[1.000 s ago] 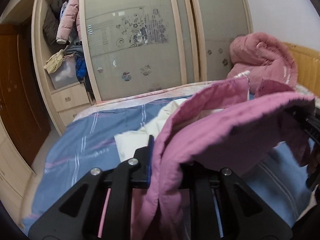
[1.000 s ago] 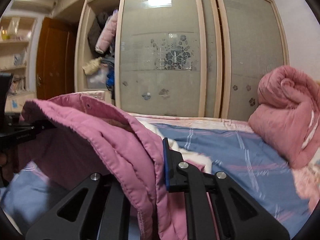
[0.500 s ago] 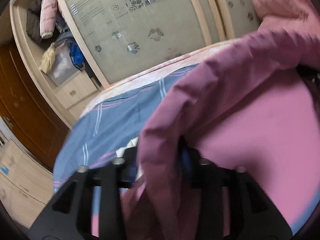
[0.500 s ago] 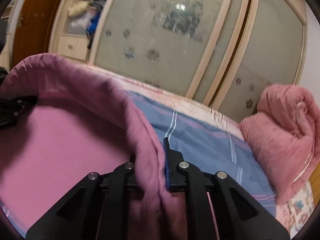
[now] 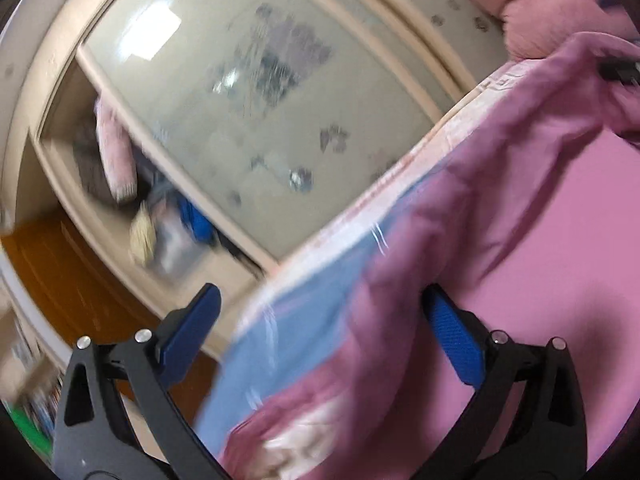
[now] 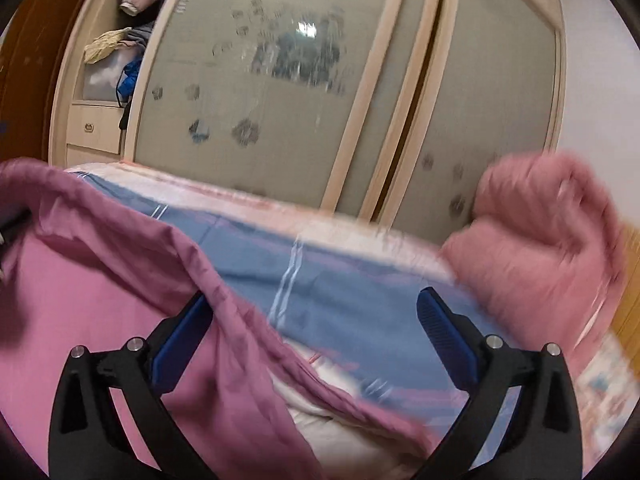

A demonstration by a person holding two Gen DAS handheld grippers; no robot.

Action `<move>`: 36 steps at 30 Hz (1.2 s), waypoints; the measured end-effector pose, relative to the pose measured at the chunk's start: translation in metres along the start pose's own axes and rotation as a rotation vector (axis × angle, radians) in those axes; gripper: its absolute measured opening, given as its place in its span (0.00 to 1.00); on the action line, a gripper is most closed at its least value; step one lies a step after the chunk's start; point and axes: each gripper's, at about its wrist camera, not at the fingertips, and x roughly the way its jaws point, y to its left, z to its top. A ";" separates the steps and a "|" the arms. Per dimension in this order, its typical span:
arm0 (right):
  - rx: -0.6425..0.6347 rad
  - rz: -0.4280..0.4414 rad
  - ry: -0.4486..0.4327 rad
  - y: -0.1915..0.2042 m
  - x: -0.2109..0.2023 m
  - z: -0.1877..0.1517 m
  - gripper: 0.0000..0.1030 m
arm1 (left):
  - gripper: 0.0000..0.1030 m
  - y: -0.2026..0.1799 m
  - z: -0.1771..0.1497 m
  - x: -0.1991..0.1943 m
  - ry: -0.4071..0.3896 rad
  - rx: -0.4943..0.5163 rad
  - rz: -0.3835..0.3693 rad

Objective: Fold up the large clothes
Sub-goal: 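Lift the hem with both tools and fold it over onto the hood, then lower the folded bundle onto the bed and open both tools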

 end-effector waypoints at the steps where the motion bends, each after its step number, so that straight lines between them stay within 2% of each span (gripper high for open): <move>1: -0.022 -0.026 -0.013 -0.005 -0.003 0.009 0.99 | 0.98 0.008 0.006 -0.005 -0.013 0.019 0.023; 3: -0.007 -0.082 -0.045 -0.026 -0.010 0.026 0.99 | 0.98 0.040 0.019 -0.009 -0.021 0.009 0.129; 4: 0.031 -0.103 -0.072 -0.037 -0.016 0.033 0.99 | 0.98 0.062 0.025 -0.011 -0.011 -0.053 0.181; 5: 0.116 -0.108 -0.111 -0.052 -0.028 0.040 0.99 | 0.98 0.076 0.028 -0.019 -0.005 -0.132 0.199; 7: 0.261 -0.057 -0.157 -0.070 -0.041 0.044 0.99 | 0.98 0.108 0.027 -0.029 0.002 -0.326 0.177; 8: 0.329 -0.001 -0.169 -0.072 -0.044 0.043 0.99 | 0.98 0.121 0.020 -0.036 -0.004 -0.451 0.142; 10: 0.364 0.109 -0.144 -0.061 -0.041 0.036 0.99 | 0.98 0.115 0.009 -0.044 -0.027 -0.565 0.026; 12: 0.307 0.156 -0.078 -0.038 -0.027 0.029 0.99 | 0.98 0.086 0.006 -0.034 0.012 -0.501 -0.013; 15: 0.172 0.088 -0.030 -0.004 0.006 0.016 0.99 | 0.98 0.022 -0.005 -0.009 0.105 -0.325 -0.031; 17: 0.142 0.092 0.046 0.005 0.037 0.005 0.99 | 0.98 -0.009 -0.023 0.016 0.173 -0.268 -0.017; 19: 0.106 0.067 0.157 0.008 0.076 -0.016 0.99 | 0.98 -0.020 -0.044 0.045 0.216 -0.280 -0.024; 21: 0.111 0.026 0.223 0.005 0.104 -0.038 0.99 | 0.98 -0.012 -0.062 0.059 0.202 -0.347 -0.027; 22: 0.128 0.018 0.259 0.006 0.116 -0.049 0.99 | 0.98 -0.008 -0.069 0.062 0.188 -0.363 0.000; 23: 0.163 0.021 0.313 0.001 0.132 -0.061 0.99 | 0.98 -0.004 -0.078 0.068 0.160 -0.373 0.059; 24: 0.216 0.031 0.349 -0.005 0.144 -0.072 0.99 | 0.98 -0.003 -0.082 0.072 0.147 -0.377 0.079; 26: 0.315 0.058 0.357 -0.015 0.153 -0.090 0.99 | 0.98 0.000 -0.098 0.085 0.150 -0.423 0.101; 28: 0.338 0.053 0.338 -0.014 0.156 -0.099 0.99 | 0.98 -0.001 -0.105 0.084 0.159 -0.475 0.084; 32: 0.385 0.062 0.324 -0.021 0.156 -0.104 0.99 | 0.98 -0.006 -0.107 0.082 0.146 -0.466 0.143; 34: 0.454 0.072 0.269 -0.032 0.136 -0.106 0.99 | 0.98 -0.007 -0.107 0.072 0.138 -0.478 0.162; 36: 0.581 0.083 0.176 -0.055 0.116 -0.111 0.99 | 0.98 0.005 -0.111 0.057 0.111 -0.528 0.190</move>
